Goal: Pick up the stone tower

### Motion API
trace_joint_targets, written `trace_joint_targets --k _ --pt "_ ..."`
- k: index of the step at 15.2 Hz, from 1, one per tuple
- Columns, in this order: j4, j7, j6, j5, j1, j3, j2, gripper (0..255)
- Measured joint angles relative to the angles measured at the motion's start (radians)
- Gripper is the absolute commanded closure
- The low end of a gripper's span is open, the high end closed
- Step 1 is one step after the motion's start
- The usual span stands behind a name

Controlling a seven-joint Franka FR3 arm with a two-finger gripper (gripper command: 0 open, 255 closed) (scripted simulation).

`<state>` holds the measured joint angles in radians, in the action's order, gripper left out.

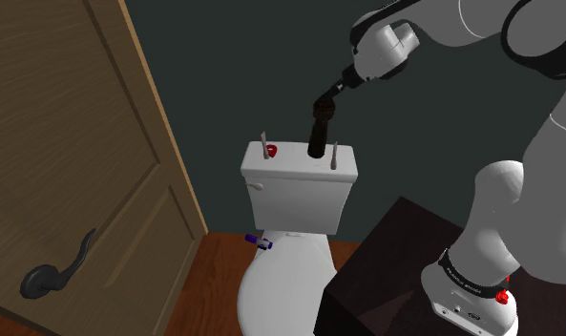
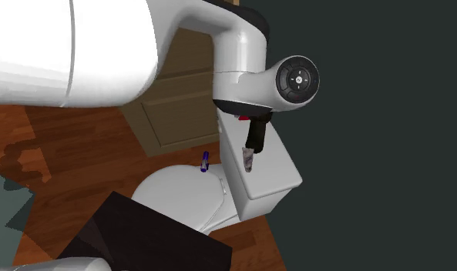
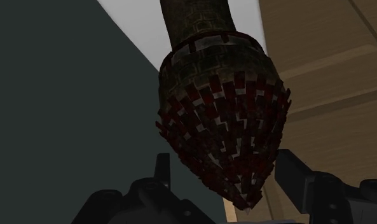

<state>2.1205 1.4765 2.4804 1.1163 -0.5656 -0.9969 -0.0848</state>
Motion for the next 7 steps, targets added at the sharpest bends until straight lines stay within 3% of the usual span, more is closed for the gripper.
trace_joint_targets --k 7 --pt "-0.021 -0.121 0.004 -0.142 -0.02 -0.009 0.073 255"
